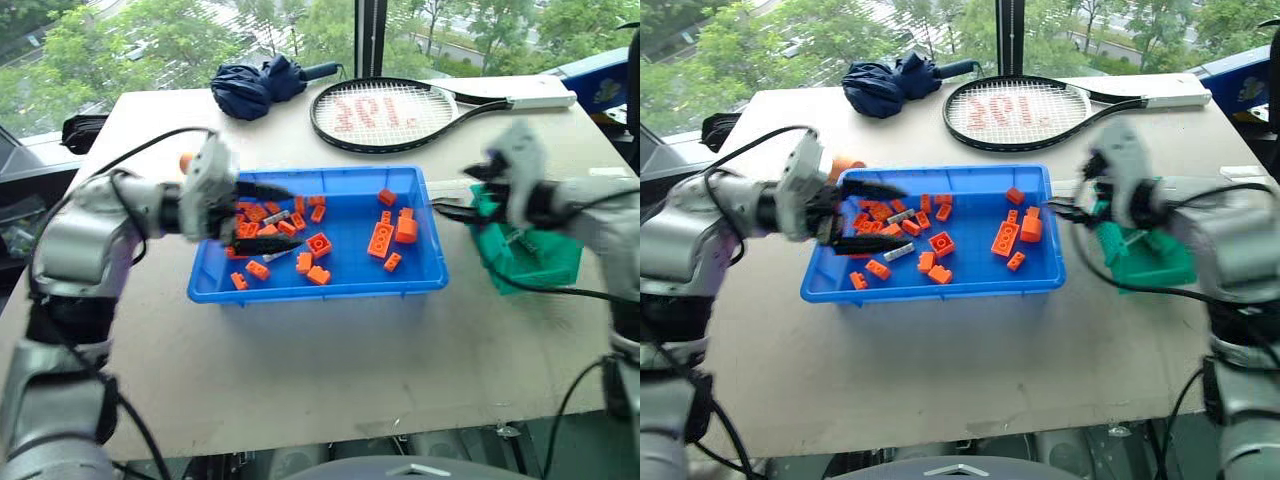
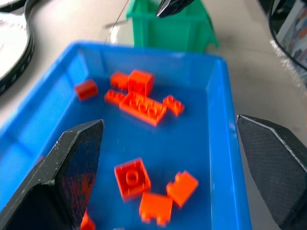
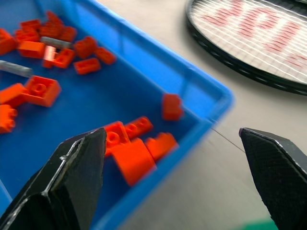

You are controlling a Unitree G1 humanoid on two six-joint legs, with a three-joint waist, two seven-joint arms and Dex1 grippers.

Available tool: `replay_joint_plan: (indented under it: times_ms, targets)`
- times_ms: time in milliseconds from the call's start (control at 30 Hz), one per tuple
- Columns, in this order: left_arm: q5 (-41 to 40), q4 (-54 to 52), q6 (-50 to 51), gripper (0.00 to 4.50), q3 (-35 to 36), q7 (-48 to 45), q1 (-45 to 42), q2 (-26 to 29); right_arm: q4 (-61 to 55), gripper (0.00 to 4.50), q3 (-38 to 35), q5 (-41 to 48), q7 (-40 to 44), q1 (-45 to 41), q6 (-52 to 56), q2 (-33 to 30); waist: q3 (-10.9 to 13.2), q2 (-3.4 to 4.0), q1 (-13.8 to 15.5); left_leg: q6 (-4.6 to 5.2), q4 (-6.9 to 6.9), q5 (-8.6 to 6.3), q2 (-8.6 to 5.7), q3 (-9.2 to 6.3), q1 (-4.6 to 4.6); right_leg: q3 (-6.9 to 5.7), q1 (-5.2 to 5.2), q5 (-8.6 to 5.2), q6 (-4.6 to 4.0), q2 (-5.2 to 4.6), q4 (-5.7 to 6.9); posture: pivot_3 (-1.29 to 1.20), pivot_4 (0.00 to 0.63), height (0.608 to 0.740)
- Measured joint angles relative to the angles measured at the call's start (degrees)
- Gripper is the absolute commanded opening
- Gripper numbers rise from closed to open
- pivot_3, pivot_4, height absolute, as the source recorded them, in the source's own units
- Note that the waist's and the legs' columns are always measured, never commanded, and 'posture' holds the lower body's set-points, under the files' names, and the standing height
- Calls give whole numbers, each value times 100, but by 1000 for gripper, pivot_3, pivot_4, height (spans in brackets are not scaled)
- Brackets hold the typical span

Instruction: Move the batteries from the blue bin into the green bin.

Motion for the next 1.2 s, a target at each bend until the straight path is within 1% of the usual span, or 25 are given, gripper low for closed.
replay_joint_plan:
  times_ms: [67, 100, 133, 167, 200, 267, 300, 433, 467, 567, 633, 767, 867, 1000, 1100, 1200]
  targets:
    - [14, -5, -1, 4500, 55, 2, 118, 79, 63, 4450, 172, -18, 16, -78, -78, 101, 0, 0, 16, -5, 0, 3, -1, -1, -3, 0, 0, 0, 0, -3, 0, 0, 150, 740]
    - [32, -108, 0, 4500, 342, 19, 457, 262, 309, 4450, 579, -121, 79, -288, -320, 342, 2, -10, 159, -5, 11, 2, -20, -20, -13, -14, 5, 1, 2, -17, -6, 0, 150, 740]
    - [10, -292, 111, 4500, 922, 102, 1100, 494, 901, 4450, 1034, -329, 191, -698, -823, 956, 1, -14, 124, -3, 7, 1, -24, 2, -8, -3, 4, 2, 3, -19, -11, 0, 150, 740]
    - [-4, -428, 156, 4500, 1216, 156, 1382, 560, 1199, 4450, 1333, -424, 285, -864, -1114, 1253, 1, -14, 101, -3, 8, 1, -24, 0, -6, -6, 3, 2, 3, -20, -9, 0, 150, 740]
    - [-5, -502, 195, 4500, 1372, 174, 1522, 590, 1378, 4450, 1549, -481, 352, -947, -1297, 1434, 1, -15, 85, -4, 7, 2, -23, -4, -4, -8, 4, 1, 3, -20, -9, 0, 150, 740]
    - [1, -717, 237, 4500, 1880, 234, 2099, 695, 2017, 4450, 2060, -723, 572, -1165, -1871, 1876, 1, -14, 82, -6, 5, 2, -23, -16, -4, -14, 4, 1, 2, -22, -3, 0, 150, 740]
    - [4, -765, 255, 4500, 2054, 260, 2316, 720, 2316, 4450, 2202, -854, 634, -1240, -2109, 2020, 1, -14, 86, -6, 4, 3, -24, -18, -4, -14, 5, 1, 2, -23, -4, 0, 150, 740]
    - [-4, -869, 323, 4500, 2599, 382, 2781, 720, 3419, 4450, 2412, -1188, 840, -1619, -2808, 2622, 1, -14, 74, -13, 3, 5, -26, -23, -4, -21, 5, 1, 2, -25, -3, 0, 150, 740]
    - [-4, -904, 340, 4500, 2753, 408, 2877, 720, 3809, 4450, 2436, -1286, 869, -1764, -3003, 2861, 1, -15, 55, -15, 0, 6, -26, -23, -1, -21, 5, 1, 1, -25, -2, 0, 150, 740]
    - [-12, -1032, 362, 4500, 2852, 474, 2956, 722, 4862, 4450, 2498, -1535, 905, -2055, -3468, 3460, 1, -15, 10, -27, -18, 13, -24, -23, 5, -18, 0, 1, -1, -27, -2, 0, 150, 740]
    - [-19, -1082, 386, 4500, 2854, 525, 2952, 722, 5398, 4450, 2551, -1708, 930, -2141, -3781, 3699, 1, -14, 11, -33, -32, 16, -25, -30, 5, -18, -4, 1, -2, -31, -2, 0, 150, 740]
    - [-109, -1118, 483, 4500, 2854, 628, 2921, 722, 6050, 4450, 2549, -2011, 954, -2177, -4313, 3805, 2, -13, 18, -37, -41, 18, -34, -39, 3, -18, -5, 1, -2, -34, -5, 0, 150, 740]
    - [-263, -1239, 582, 4500, 2853, 668, 2820, 722, 6063, 4450, 2321, -2009, 1146, -2190, -4370, 3712, 2, -13, 10, -40, -47, 20, -35, -39, 4, -18, -6, 1, -2, -51, -4, 0, 150, 740]
    - [-293, -1227, 597, 4500, 2851, 665, 2780, 727, 6242, 4450, 2274, -2132, 1332, -2313, -4468, 3689, 1, -14, -35, -53, -65, 28, -34, -38, 9, -18, -13, 1, -3, -48, -3, 0, 150, 740]
    - [-294, -1178, 601, 4500, 2851, 619, 2767, 812, 6623, 4450, 2295, -2312, 1515, -2348, -4584, 3807, 1, -14, -89, -56, -70, 30, -34, -38, 7, -16, -20, 1, -4, -47, 0, 0, 150, 740]
    - [-285, -1104, 599, 4500, 2853, 586, 2778, 885, 7009, 4450, 2307, -2466, 1523, -2449, -4737, 3882, 2, -13, -117, -57, -71, 31, -34, -38, 6, -17, -22, 1, -4, -47, 0, 0, 150, 740]
